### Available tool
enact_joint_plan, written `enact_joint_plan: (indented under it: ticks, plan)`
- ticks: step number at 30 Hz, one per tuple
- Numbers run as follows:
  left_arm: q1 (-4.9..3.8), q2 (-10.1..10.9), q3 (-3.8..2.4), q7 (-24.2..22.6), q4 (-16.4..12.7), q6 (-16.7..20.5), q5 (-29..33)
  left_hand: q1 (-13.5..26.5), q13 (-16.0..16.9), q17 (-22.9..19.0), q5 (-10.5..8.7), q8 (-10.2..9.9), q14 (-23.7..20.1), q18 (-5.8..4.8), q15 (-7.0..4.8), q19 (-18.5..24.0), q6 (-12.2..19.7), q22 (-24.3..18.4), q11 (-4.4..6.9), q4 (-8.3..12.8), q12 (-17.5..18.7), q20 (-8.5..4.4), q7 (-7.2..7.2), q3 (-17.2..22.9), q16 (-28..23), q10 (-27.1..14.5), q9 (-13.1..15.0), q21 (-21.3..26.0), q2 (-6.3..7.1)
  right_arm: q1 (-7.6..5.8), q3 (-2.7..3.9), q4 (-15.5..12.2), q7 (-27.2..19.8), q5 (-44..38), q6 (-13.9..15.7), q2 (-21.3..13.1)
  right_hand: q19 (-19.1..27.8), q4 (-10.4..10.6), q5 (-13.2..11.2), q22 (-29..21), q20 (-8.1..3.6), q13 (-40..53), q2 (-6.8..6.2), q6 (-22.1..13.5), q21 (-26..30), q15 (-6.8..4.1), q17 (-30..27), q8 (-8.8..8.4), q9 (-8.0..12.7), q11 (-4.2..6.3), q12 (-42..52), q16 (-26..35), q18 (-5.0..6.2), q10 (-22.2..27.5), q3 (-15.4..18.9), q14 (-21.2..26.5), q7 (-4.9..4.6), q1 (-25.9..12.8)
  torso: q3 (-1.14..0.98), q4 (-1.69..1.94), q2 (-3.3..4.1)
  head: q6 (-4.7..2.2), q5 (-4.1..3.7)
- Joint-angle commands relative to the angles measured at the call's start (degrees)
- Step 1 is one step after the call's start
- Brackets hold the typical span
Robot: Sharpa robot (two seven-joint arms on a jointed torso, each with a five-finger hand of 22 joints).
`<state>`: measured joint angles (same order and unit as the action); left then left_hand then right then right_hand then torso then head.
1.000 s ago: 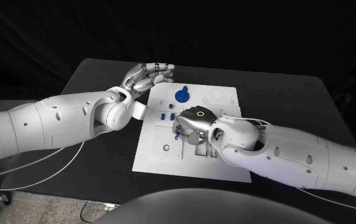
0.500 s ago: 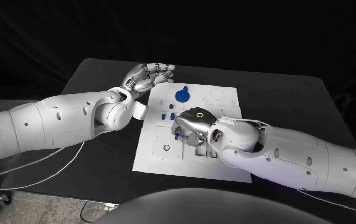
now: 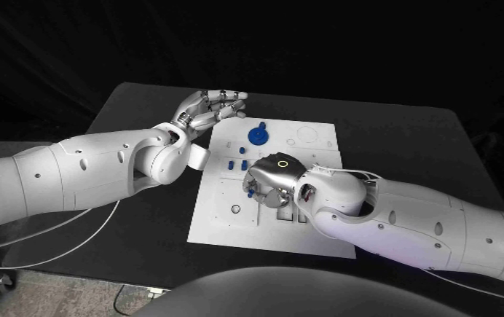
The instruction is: Assemble the parts on the task board
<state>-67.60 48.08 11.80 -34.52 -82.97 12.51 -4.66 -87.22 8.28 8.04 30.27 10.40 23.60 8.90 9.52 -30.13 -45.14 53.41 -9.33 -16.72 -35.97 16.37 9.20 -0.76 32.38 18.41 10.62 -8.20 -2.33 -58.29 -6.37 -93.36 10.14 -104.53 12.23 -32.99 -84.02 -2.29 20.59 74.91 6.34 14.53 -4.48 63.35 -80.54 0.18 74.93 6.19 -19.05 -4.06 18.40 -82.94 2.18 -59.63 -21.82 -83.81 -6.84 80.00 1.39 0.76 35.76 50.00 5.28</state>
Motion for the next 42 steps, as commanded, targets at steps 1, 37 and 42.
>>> enact_joint_plan:
  ticks: [1,37,42]
  plan:
    - [-0.02,-0.12,-0.02,-0.08,0.0,-1.14,0.4,-0.43,-0.12,-0.09,0.26,0.18,-0.19,0.51,0.41,-0.24,0.25,-0.07,-0.37,0.12,-0.24,-0.06,0.3,-0.33,0.25,-0.03,-0.09,0.39,-0.06,0.08,-0.01,-0.03,0.37,-0.59,-0.88,-0.01,0.17,-0.07,0.05,11.66,-0.03,-0.09,-0.16,0.29,0.17,-0.01,5.04,0.05,-0.07,-0.13,-0.29,0.33,0.4,-0.44,0.14,-1.72,-0.13,0.18,0.0,0.0,-0.01,0.0,-0.07]
    - [0.1,-0.55,0.06,0.32,0.45,-1.9,0.64,-0.5,-0.31,-0.21,0.25,0.17,-0.2,0.5,0.56,-0.19,0.4,-0.11,-0.48,0.15,-0.3,-0.06,0.4,-0.4,0.32,-0.19,-0.21,0.48,-0.15,0.13,-0.07,-0.41,0.93,-3.95,-2.36,0.4,0.72,-0.7,0.48,11.42,-0.02,-0.38,-0.59,0.12,0.95,0.05,4.33,-0.28,0.09,-0.2,-0.51,0.88,0.59,-0.71,0.04,-1.25,-0.01,0.78,0.02,0.05,-0.01,0.0,-0.41]
    - [0.12,-0.77,0.07,0.33,0.64,-2.01,0.67,-0.56,-0.37,-0.24,0.25,0.18,-0.21,0.49,0.6,-0.19,0.43,-0.13,-0.5,0.17,-0.32,-0.06,0.43,-0.4,0.34,-0.24,-0.24,0.5,-0.2,0.13,-0.1,-0.36,0.88,-3.81,-2.82,0.44,0.78,-0.79,0.42,11.4,0.0,-0.45,-0.62,-0.03,1.03,0.09,4.22,-0.41,0.15,-0.26,-0.62,0.96,0.61,-0.6,-0.02,-1.17,-0.01,0.88,0.05,0.0,-0.02,0.0,-0.51]
